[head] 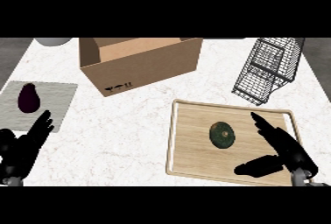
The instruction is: Pick the squash from the tray and place it in the tiered basket
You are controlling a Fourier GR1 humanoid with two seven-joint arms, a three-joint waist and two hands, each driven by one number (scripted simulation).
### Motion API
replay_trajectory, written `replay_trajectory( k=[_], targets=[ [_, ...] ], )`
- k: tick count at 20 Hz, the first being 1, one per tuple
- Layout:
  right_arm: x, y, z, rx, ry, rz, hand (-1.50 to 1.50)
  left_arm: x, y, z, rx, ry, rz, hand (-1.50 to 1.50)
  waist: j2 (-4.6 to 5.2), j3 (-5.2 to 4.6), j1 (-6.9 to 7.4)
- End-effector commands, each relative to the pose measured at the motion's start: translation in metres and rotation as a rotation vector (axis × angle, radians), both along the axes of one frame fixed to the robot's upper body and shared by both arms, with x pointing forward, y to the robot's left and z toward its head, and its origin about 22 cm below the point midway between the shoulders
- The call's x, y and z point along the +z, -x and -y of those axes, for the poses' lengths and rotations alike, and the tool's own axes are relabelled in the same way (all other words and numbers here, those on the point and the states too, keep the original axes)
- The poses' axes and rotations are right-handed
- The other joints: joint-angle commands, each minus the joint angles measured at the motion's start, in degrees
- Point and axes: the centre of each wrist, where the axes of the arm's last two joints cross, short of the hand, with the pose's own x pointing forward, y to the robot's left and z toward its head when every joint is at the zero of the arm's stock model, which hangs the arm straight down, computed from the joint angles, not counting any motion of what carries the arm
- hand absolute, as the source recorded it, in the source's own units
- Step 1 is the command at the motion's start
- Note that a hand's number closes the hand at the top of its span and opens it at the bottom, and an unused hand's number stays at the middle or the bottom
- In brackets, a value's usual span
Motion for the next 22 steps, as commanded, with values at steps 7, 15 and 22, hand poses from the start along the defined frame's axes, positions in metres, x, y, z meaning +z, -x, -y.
replay_trajectory(
  k=[7, 15, 22],
  targets=[
    [-0.005, -0.005, -0.029, -0.009, -0.016, 0.027, -1.50, -0.006, 0.008, 0.011, -0.011, -0.013, 0.001, 0.00, -0.02, -0.01, 0.04],
    [-0.043, -0.016, -0.030, -0.003, -0.031, 0.019, -1.50, -0.008, 0.013, 0.025, 0.020, 0.005, 0.012, 0.00, 0.00, 0.00, 0.18],
    [-0.043, -0.035, -0.042, -0.002, -0.045, 0.027, -1.50, 0.011, 0.002, -0.003, 0.009, 0.003, -0.005, 0.00, 0.02, -0.01, 0.13]
  ],
)
